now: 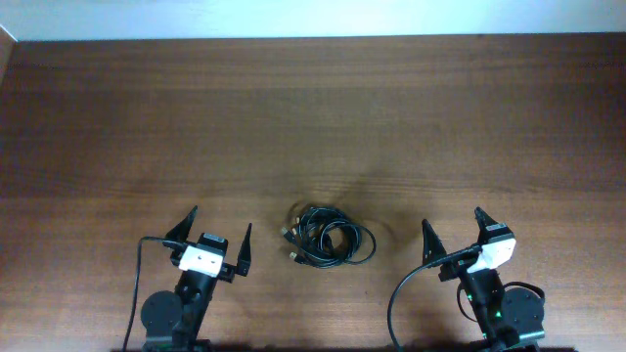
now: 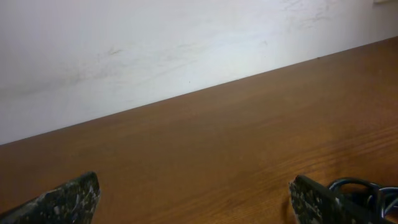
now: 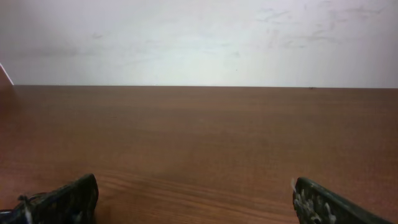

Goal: Untangle cables

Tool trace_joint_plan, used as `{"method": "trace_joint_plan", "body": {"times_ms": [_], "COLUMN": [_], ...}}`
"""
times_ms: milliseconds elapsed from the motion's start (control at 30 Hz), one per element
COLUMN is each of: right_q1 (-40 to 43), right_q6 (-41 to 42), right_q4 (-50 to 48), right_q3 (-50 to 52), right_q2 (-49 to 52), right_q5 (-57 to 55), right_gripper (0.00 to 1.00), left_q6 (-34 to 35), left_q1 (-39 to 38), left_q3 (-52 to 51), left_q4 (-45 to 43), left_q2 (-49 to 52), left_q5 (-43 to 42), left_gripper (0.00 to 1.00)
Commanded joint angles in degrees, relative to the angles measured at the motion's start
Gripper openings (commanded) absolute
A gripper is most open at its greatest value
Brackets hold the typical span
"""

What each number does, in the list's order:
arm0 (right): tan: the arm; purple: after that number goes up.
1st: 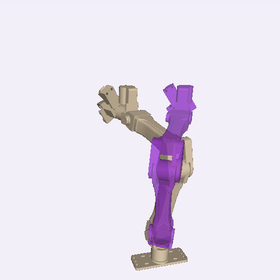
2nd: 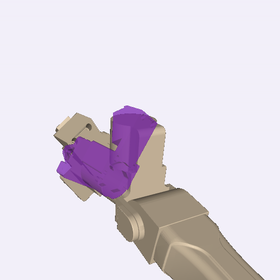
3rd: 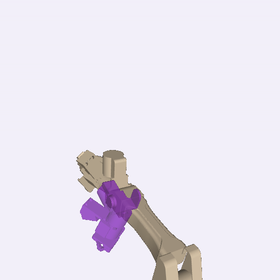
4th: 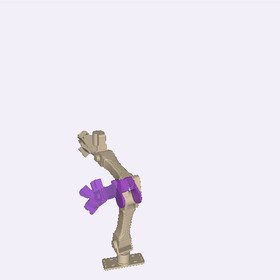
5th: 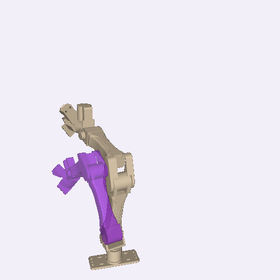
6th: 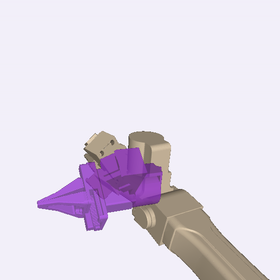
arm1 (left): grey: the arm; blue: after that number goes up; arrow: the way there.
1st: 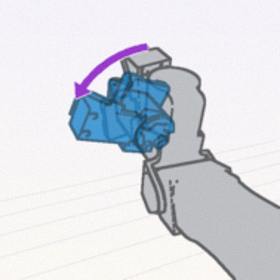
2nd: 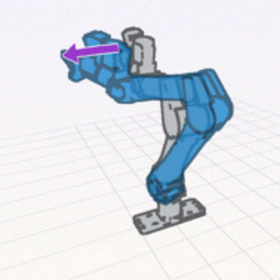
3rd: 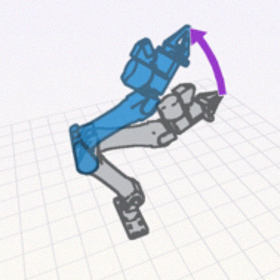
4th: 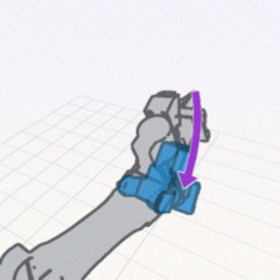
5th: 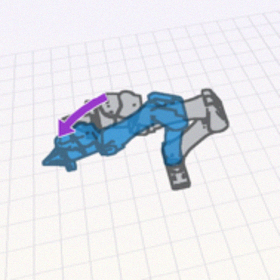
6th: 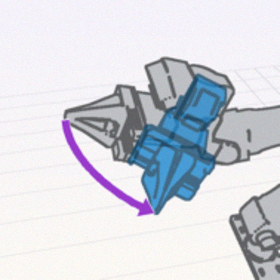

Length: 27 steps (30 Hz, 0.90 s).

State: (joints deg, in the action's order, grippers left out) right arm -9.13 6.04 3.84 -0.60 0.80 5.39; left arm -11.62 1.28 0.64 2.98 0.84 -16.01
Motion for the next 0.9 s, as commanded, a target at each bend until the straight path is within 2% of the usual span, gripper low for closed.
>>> {"method": "trace_joint_plan", "body": {"times_ms": [0,300,500,633,700,867], "right_q1": [0.3,0.3,0.3,0.3,0.3,0.3], "right_q6": [0.4,0.4,0.4,0.4,0.4,0.4], "right_q4": [0.3,0.3,0.3,0.3,0.3,0.3], "right_q3": [0.3,0.3,0.3,0.3,0.3,0.3], "right_q2": [-0.6,-0.6,-0.6,-0.6,-0.6,-0.6], "right_q5": [-0.3,-0.3,-0.3,-0.3,-0.3,-0.3], "right_gripper": [0.99,0.99,0.99,0.99,0.99,0.99], "left_q6": [-0.9,-0.8,5.9,7.0,9.5,9.5], "left_q1": [0.2,0.2,0.2,0.2,0.2,0.2], "left_q3": [-0.1,-0.1,0.5,2.1,4.2,10.7], "left_q4": [0.5,0.5,0.8,1.1,3.3,11.6], "left_q2": [-0.5,-0.5,-0.5,-0.5,-0.5,0.0], "left_q5": [0.4,0.4,0.3,-2.4,-2.4,-2.0], "left_gripper": [0.99,0.99,0.99,0.99,0.99,0.99]}}
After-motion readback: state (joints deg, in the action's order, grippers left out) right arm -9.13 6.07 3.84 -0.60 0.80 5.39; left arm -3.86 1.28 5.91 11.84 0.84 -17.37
